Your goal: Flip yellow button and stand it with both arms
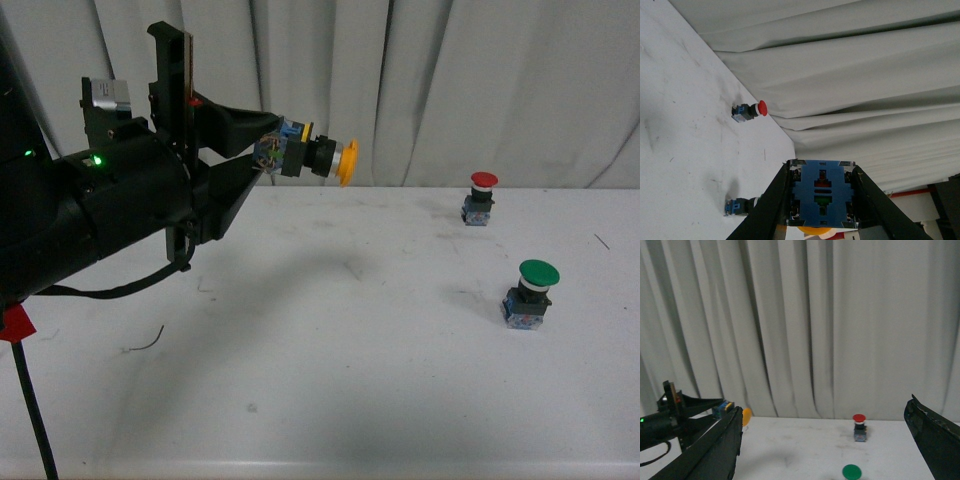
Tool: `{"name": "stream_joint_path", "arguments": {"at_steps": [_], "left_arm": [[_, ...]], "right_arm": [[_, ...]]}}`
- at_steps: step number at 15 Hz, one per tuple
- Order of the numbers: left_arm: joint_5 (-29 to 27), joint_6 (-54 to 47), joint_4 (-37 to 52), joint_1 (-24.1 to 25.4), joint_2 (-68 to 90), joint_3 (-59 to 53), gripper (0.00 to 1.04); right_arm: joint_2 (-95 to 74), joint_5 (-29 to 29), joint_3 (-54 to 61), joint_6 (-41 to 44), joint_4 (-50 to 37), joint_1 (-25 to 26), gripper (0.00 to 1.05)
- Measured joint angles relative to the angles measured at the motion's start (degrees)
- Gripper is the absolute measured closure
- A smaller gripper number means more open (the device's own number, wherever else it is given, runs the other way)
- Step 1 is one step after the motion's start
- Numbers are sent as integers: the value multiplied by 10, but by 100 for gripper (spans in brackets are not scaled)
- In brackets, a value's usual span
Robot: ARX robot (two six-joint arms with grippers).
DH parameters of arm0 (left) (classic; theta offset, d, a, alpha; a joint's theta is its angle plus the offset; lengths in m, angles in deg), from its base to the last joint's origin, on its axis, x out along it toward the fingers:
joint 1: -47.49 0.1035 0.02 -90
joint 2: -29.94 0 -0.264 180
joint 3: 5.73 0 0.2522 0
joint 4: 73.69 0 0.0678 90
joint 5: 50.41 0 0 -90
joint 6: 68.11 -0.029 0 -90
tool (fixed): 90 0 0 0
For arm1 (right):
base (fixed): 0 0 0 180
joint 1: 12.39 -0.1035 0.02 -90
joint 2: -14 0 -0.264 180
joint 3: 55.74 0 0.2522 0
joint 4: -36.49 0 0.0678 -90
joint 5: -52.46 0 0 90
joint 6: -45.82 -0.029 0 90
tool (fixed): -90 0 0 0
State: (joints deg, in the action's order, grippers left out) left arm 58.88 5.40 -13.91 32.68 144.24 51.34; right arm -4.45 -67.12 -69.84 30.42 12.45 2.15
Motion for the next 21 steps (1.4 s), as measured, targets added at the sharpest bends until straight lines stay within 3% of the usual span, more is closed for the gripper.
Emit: {"name": "stream_joint_path", "arguments": {"at_steps": [1, 4, 5, 7, 10, 13, 16, 21], "left_arm": [[0, -1, 0, 0, 0, 3, 74], [-2, -4, 0, 0, -11, 10, 74], [-3, -5, 0, -1, -16, 16, 74], [-5, -5, 0, -2, -20, 20, 74], [-10, -5, 0, -6, -20, 20, 74], [-10, -5, 0, -4, -20, 20, 74], [-9, -5, 0, -3, -20, 20, 74], [-9, -5, 0, -3, -20, 20, 74]], "right_arm": [[-128, -7, -6, -31, -131, 1, 6], [-400, 38, -143, -90, -326, -40, 6], [-485, 60, -219, -111, -340, -65, 6], [-682, 100, -381, -172, -275, -133, 6], [-820, 125, -532, -282, -267, -207, 6], [-838, 96, -515, -400, -325, -266, 6], [-838, 70, -433, -443, -358, -299, 6], [-895, 41, -388, -497, -357, -255, 6]]}}
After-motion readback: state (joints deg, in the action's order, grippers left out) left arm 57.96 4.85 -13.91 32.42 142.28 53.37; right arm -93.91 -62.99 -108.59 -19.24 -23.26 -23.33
